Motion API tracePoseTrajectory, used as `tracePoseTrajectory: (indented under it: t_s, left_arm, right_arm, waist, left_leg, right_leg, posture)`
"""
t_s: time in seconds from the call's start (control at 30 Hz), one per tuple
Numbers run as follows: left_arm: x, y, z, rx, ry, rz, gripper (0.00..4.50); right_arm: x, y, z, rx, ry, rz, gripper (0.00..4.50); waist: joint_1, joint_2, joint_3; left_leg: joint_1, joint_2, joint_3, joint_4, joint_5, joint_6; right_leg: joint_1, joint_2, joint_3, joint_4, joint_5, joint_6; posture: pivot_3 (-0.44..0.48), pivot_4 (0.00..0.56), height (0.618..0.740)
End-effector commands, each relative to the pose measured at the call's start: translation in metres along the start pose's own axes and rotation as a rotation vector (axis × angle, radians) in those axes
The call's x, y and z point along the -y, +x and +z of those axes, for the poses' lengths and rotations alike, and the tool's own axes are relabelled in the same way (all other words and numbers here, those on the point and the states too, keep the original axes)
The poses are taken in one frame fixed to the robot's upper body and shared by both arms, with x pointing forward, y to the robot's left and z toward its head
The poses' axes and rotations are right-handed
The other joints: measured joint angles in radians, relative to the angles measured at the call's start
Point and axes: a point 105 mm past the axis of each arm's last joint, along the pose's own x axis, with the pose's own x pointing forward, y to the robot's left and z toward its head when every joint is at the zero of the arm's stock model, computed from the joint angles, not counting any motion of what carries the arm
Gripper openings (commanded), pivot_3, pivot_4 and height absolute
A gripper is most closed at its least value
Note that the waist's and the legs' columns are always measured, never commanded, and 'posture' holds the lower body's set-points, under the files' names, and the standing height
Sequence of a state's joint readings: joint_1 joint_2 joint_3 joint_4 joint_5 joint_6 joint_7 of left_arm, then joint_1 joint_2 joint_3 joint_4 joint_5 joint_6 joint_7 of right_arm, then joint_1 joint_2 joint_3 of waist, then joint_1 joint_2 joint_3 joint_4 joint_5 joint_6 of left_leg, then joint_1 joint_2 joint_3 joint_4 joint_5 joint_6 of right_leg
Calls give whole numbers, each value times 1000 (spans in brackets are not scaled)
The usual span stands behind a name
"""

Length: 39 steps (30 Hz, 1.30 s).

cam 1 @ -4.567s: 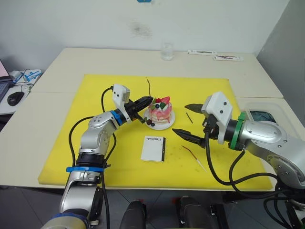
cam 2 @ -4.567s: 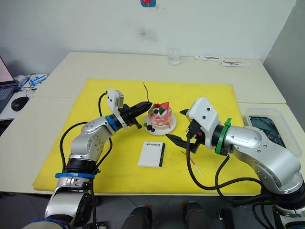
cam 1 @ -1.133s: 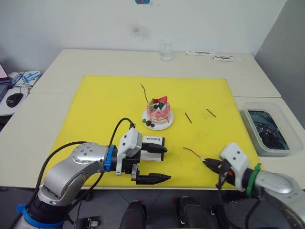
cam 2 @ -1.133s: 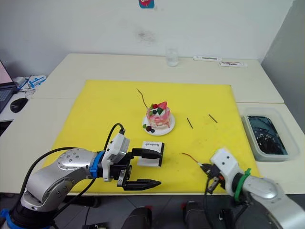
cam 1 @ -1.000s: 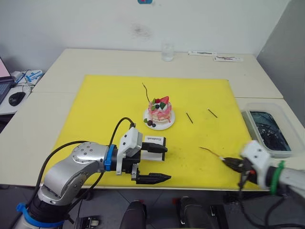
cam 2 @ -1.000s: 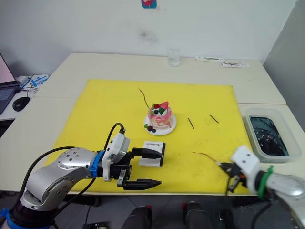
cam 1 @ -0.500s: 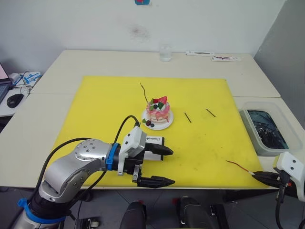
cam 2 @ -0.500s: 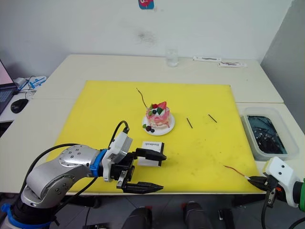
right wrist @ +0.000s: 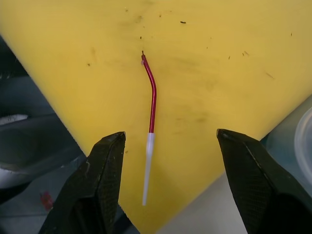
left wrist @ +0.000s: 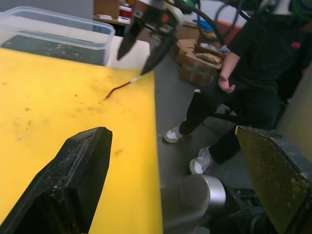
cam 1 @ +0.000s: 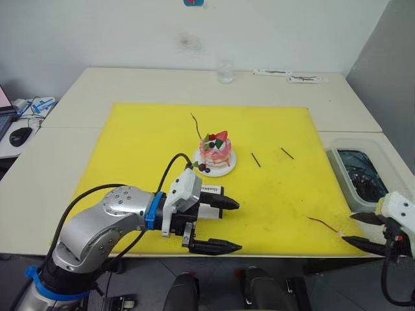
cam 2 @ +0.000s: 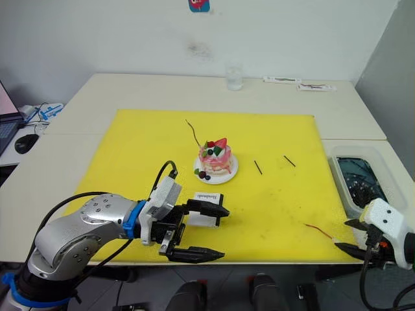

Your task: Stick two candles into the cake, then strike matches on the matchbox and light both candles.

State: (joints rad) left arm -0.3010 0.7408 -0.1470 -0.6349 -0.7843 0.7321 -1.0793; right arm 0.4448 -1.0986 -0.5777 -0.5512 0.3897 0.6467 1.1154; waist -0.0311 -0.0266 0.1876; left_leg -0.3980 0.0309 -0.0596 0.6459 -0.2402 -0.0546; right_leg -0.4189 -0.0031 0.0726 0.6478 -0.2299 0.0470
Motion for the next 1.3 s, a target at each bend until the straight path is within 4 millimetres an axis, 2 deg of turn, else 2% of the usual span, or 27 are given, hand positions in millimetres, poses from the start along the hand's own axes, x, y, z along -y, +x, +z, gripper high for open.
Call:
tracePoseTrajectory:
  t_s: [0.03,0.23,0.37,0.8,1.07,1.17,1.3]
  left_arm:
    - [9,5,6,-40,115,-57,4500]
    - [14,15,7,-43,179,-80,4500]
    - [14,19,6,-44,188,-85,4500]
    - [14,29,5,-26,208,-85,4500]
    - [14,32,5,-21,207,-84,4500]
    - [14,33,3,-23,206,-82,4500]
    - [14,33,1,-23,204,-79,4500]
  right_arm:
    - [3,-5,12,-65,-40,-23,3203]
    - [-1,1,14,-221,49,-17,3203]
    - [-3,7,8,-288,56,21,3203]
    - [5,27,4,-354,-34,92,3203]
    - [8,30,4,-376,-48,118,3203]
    - [8,30,1,-395,-47,132,2639]
    - [5,31,-2,-403,-43,145,1297]
  waist:
    - [0,0,0]
    - [0,0,0]
    - [0,0,0]
    - [-1,0,0]
    - [-1,0,0]
    - [0,0,0]
    - [0,0,0]
  left_leg:
    - [0,0,0,0,0,0]
    - [0,0,1,1,0,0]
    - [0,0,1,0,0,0]
    - [0,0,1,0,0,0]
    - [0,0,1,0,0,0]
    - [0,0,1,0,0,0]
    - [0,0,1,0,0,0]
  right_leg:
    - [0,0,0,0,0,0]
    - [0,0,1,-1,0,0]
    - [0,0,1,0,0,0]
    - [0,0,1,0,0,1]
    - [-1,0,1,0,1,1]
    - [-1,0,1,0,1,1]
    - [-1,0,1,0,1,1]
  posture:
    - [0,150,740]
    - [0,150,740]
    - [0,150,740]
    - [0,150,740]
    - [0,150,740]
    - [0,150,740]
    - [0,150,740]
